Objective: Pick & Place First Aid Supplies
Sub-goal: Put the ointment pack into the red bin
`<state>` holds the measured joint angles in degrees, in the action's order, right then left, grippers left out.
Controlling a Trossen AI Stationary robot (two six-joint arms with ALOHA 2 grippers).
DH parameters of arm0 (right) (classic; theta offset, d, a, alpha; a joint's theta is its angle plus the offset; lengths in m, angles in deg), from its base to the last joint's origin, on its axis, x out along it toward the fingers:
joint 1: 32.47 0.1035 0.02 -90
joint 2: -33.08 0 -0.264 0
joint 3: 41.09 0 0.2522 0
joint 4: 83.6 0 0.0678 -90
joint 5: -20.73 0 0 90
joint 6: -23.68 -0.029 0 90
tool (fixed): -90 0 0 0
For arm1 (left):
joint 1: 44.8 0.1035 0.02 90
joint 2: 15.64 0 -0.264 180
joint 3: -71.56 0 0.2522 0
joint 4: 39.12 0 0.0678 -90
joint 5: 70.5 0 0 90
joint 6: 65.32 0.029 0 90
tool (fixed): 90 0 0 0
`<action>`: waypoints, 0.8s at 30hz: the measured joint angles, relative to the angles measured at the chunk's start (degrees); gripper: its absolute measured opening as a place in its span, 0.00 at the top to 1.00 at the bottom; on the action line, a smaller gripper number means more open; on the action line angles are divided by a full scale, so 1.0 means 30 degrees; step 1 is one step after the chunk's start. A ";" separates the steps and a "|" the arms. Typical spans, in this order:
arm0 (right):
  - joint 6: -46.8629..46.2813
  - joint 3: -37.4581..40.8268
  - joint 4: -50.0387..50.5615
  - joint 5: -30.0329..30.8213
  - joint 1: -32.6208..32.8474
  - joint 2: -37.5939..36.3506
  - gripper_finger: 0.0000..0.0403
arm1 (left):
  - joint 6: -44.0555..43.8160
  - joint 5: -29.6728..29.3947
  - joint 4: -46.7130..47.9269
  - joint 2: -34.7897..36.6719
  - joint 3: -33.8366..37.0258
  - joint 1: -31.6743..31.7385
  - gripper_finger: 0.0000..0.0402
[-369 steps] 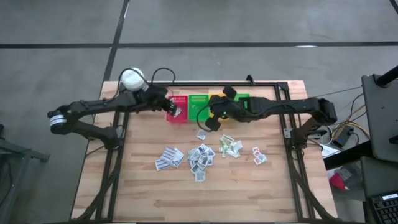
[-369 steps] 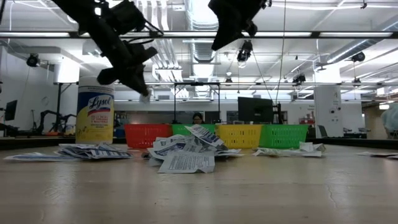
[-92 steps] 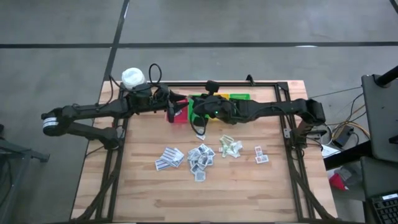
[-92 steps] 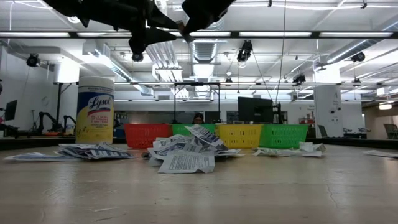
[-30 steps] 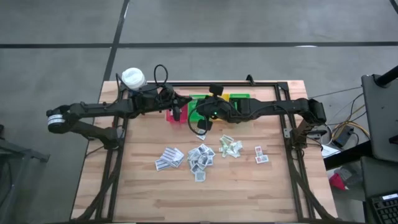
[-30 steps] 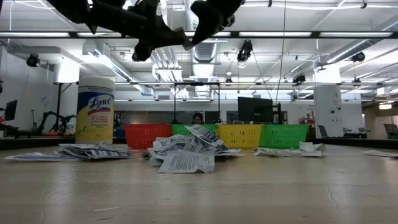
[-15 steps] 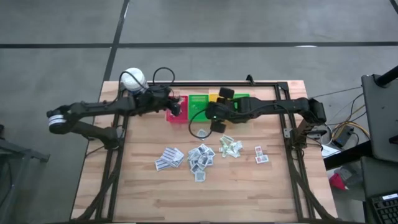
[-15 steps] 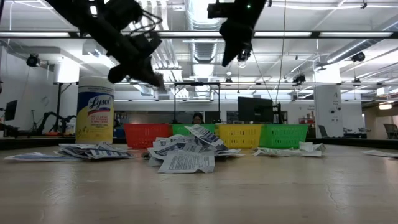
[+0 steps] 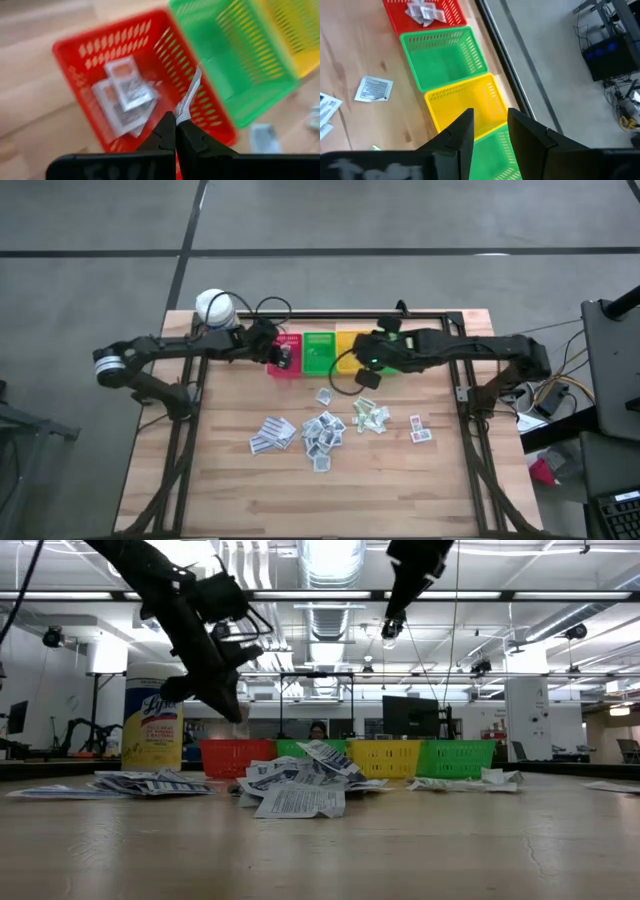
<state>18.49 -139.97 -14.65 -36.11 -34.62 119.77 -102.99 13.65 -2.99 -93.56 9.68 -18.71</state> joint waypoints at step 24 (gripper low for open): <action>-0.2060 0.8199 -0.6797 -0.1216 0.0043 -0.9328 0.80 | 0.0048 0.1005 0.2447 -0.4685 -0.3112 0.0705 1.00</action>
<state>12.31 -115.37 -35.04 -39.76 -34.49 91.78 -102.85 16.67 4.35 -107.62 0.34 -16.59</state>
